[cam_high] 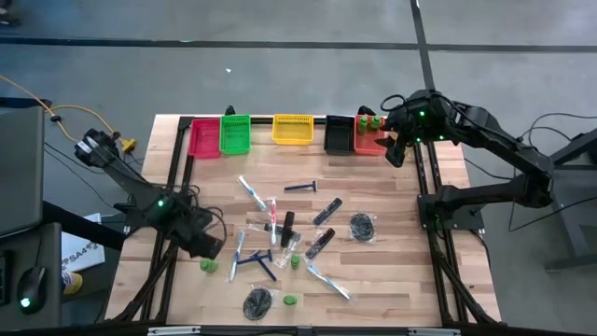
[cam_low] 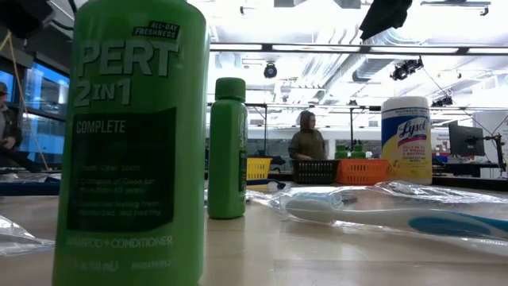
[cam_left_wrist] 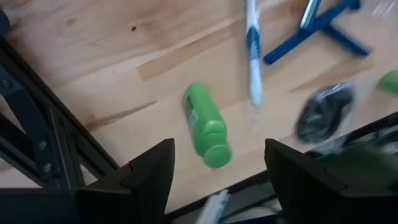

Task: Pick & Place Travel size toiletries
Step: Put the green shampoo bottle into the orange bin

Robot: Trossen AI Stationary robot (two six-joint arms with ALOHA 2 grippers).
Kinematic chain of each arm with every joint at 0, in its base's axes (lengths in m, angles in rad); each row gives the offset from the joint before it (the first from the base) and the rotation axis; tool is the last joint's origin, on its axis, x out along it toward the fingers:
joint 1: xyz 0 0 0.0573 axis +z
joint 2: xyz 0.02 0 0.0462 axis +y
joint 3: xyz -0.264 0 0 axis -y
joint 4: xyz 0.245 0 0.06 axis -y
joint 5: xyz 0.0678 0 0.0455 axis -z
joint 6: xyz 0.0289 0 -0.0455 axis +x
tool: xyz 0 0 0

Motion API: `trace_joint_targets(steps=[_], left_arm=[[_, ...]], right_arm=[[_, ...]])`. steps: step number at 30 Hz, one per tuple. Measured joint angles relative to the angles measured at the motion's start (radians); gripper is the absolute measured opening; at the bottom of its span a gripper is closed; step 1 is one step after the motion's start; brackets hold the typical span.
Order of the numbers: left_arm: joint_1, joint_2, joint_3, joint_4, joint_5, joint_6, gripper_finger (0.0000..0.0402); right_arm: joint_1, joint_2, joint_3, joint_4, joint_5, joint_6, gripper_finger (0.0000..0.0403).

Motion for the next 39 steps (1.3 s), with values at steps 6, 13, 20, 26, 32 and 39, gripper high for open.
trace_joint_targets(steps=[6,13,20,26,32,39], left_arm=[[-0.053,0.078,0.0,0.035,0.004,-0.001,0.0241],[-0.051,0.13,0.0,0.084,0.003,0.005,0.0241],[-0.051,0.195,0.0,0.109,0.022,0.052,0.0241],[-0.051,0.23,0.0,0.116,0.038,0.083,0.0241],[-0.082,0.231,0.0,0.116,0.034,0.073,0.0241],[-0.164,0.231,0.0,0.118,-0.038,-0.02,0.0241]], right_arm=[[0.0,0.0,0.0,0.0,0.0,-0.008,0.0188],[0.0,0.0,0.0,-0.003,-0.005,-0.008,0.0188],[0.0,0.0,0.0,-0.003,-0.027,-0.008,0.0188],[0.0,0.0,0.0,-0.003,-0.027,-0.008,0.0188],[0.0,0.0,0.0,-0.003,-0.027,-0.008,0.0188],[0.0,0.0,0.0,-0.004,-0.027,-0.008,0.0188]])
